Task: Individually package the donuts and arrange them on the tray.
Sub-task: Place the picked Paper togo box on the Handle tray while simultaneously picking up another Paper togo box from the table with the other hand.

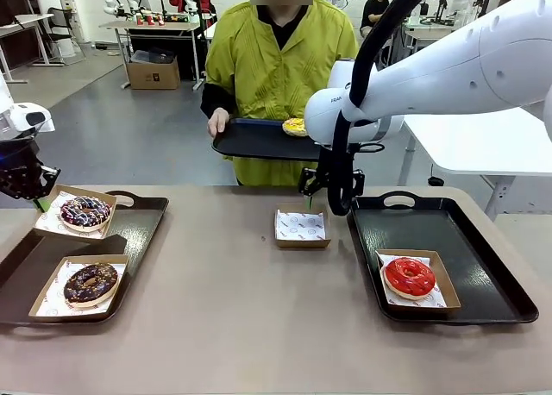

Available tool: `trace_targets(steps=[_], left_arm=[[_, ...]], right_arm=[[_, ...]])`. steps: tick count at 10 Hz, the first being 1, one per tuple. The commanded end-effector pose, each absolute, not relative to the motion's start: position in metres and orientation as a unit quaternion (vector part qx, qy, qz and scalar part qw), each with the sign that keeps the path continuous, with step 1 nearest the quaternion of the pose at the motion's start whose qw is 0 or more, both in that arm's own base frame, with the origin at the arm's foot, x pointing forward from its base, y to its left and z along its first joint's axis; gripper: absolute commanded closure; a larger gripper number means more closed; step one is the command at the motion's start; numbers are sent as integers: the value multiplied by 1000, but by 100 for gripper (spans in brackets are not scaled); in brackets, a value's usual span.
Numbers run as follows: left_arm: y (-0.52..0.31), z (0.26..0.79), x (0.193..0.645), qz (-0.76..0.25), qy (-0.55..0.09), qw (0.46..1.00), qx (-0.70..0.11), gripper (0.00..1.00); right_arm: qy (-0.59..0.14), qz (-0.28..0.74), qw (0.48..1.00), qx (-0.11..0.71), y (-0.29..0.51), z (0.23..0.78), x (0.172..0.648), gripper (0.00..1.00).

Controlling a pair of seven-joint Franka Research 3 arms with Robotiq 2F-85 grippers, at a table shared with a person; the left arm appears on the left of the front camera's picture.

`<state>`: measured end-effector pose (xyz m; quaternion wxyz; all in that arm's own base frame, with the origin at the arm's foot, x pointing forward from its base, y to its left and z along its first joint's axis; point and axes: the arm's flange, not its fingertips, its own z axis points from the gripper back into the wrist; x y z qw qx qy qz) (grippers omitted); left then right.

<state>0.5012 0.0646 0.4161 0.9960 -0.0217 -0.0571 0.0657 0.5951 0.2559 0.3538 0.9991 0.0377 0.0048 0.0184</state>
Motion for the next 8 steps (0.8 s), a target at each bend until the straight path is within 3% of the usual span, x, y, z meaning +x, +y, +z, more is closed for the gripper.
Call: trace_targets(steps=[1,8], left_arm=[[65,420,500,64,-55,996,-17,99],[48,421,530,34,-13,999,28,99]], right_arm=[[10,26,999,44,254,349,597,0],[7,-36,998,44,252,333,587,0]])
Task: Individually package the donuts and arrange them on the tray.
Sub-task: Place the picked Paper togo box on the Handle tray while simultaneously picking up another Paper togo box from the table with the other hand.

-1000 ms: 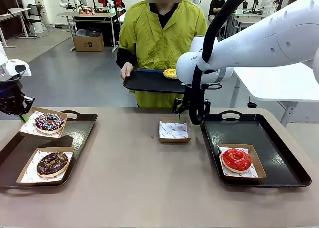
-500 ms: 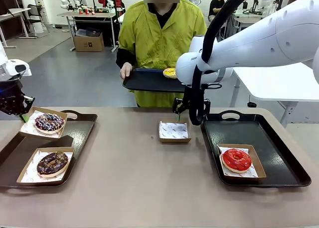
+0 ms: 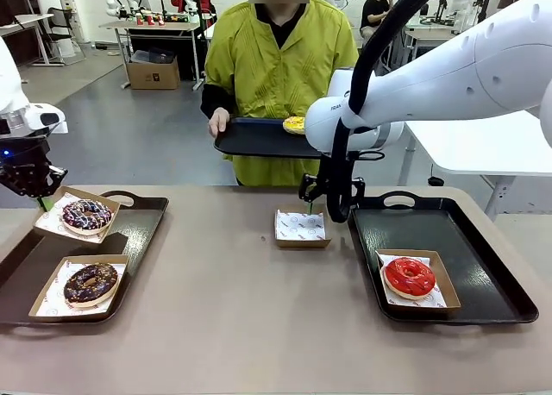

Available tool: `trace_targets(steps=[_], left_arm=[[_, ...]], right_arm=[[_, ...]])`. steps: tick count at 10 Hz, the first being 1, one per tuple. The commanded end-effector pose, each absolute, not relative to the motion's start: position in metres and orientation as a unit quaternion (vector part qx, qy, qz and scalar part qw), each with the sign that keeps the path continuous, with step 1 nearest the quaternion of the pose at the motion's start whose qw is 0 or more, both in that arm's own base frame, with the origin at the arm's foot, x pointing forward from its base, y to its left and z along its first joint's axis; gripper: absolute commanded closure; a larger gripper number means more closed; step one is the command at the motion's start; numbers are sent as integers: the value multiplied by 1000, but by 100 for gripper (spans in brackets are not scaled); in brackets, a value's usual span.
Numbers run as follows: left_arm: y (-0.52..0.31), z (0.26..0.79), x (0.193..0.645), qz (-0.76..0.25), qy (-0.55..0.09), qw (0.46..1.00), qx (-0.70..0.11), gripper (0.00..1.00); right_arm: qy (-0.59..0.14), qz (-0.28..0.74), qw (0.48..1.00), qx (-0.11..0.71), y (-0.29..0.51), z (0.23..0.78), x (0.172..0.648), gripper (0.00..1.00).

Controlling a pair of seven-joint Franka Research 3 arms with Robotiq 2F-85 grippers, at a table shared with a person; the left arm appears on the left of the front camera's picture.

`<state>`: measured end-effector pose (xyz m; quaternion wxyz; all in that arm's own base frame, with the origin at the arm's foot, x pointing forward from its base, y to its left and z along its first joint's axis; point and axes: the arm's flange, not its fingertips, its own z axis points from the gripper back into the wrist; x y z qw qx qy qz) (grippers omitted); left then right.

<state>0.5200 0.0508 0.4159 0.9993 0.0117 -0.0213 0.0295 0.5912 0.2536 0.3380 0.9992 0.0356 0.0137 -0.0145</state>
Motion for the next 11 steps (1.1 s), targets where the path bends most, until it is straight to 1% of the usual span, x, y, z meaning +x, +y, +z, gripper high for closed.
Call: trace_targets(steps=[1,8,10,11], left_arm=[[45,421,535,33,-11,999,34,99],[48,399,556,57,-4,998,29,99],[47,396,558,58,-16,998,32,99],[47,396,557,56,-20,998,26,61]], right_arm=[[13,-40,998,40,251,329,589,0],[31,-38,998,49,251,312,596,0],[35,-34,998,50,252,310,595,0],[35,-28,998,50,252,309,595,58]])
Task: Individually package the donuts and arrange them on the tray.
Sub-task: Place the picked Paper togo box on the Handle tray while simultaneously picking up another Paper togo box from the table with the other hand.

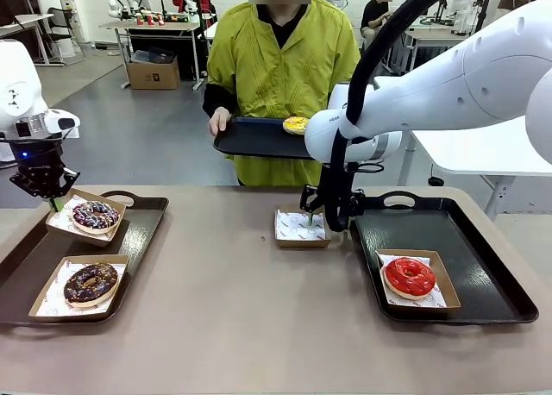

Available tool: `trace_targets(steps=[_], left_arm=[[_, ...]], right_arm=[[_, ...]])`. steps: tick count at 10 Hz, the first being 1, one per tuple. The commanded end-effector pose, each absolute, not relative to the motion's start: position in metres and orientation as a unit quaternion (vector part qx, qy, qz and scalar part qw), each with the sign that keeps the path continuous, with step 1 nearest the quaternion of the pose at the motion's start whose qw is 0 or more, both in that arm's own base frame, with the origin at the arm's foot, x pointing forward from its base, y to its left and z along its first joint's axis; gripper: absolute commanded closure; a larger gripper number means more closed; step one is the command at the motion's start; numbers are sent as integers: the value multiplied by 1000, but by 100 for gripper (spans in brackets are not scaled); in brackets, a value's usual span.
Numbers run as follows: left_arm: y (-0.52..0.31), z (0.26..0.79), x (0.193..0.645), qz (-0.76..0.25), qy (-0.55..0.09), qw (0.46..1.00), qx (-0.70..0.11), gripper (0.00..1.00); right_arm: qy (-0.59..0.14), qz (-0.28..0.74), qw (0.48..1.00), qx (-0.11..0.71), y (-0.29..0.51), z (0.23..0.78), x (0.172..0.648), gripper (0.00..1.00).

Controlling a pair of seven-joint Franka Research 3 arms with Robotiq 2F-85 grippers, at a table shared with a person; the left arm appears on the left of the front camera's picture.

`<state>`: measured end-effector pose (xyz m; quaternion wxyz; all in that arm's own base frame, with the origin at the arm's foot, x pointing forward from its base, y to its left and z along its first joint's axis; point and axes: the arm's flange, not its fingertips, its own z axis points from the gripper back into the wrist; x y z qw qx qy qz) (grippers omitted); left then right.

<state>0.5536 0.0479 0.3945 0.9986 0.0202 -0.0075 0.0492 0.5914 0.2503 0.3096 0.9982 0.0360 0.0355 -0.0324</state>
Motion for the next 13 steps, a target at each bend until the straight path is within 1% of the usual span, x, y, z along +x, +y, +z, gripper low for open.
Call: trace_targets(steps=[1,2,3,4,5,6,7,13], left_arm=[[48,398,557,54,-21,998,25,39],[48,398,556,54,-21,998,26,1],[49,399,556,54,-21,998,27,0],[49,399,555,53,-21,998,27,0],[49,399,555,53,-21,998,26,0],[49,399,555,51,-21,998,25,7],[49,400,553,51,-22,998,23,0],[50,404,549,50,-24,998,14,0]], right_arm=[[34,-30,998,51,252,311,595,58],[33,-31,998,52,252,312,594,100],[32,-32,998,54,253,312,595,61],[33,-31,998,53,253,311,594,100],[34,-33,997,53,253,311,594,100],[34,-34,997,53,253,311,594,100],[35,-34,997,53,253,311,593,100],[35,-44,997,51,254,312,592,100]])
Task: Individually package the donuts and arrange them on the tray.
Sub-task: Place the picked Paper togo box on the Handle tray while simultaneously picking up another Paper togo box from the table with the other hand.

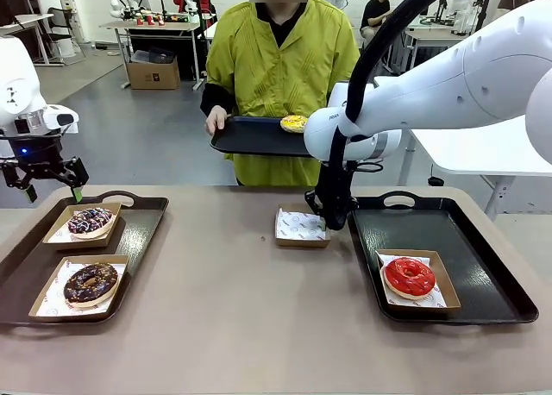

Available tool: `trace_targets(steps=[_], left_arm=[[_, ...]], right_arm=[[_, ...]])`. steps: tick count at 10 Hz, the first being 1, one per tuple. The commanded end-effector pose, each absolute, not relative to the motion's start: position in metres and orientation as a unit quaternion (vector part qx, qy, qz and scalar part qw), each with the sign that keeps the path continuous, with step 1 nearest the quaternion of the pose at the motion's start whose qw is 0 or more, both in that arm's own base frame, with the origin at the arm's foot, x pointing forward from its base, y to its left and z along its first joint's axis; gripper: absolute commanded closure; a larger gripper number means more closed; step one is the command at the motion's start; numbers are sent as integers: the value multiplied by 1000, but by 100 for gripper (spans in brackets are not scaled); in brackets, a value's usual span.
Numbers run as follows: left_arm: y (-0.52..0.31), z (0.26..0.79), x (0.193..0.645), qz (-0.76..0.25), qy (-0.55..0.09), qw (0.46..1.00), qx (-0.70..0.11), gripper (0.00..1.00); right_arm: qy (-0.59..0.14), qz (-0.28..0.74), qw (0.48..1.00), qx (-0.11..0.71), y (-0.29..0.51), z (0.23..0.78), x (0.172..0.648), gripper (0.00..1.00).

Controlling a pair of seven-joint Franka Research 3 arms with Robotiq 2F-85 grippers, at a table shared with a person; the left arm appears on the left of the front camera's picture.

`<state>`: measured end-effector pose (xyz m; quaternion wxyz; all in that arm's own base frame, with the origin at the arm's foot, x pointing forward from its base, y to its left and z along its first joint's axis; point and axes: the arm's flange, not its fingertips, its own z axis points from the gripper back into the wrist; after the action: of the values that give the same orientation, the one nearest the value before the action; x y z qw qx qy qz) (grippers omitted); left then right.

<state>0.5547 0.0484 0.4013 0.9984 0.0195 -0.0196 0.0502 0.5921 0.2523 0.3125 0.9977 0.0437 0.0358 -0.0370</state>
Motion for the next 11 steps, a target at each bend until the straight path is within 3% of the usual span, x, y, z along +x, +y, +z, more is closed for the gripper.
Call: trace_targets(steps=[1,5,8,11], left_arm=[[51,408,543,50,-30,998,-4,0],[106,458,464,49,-78,962,-256,0],[174,483,391,94,-102,881,-453,0],[231,468,354,120,-97,827,-541,0]], right_arm=[[33,-46,997,52,255,319,589,100],[6,-30,998,55,247,385,568,100],[-15,-44,998,50,248,435,573,100],[-2,-50,998,31,261,473,587,100]])
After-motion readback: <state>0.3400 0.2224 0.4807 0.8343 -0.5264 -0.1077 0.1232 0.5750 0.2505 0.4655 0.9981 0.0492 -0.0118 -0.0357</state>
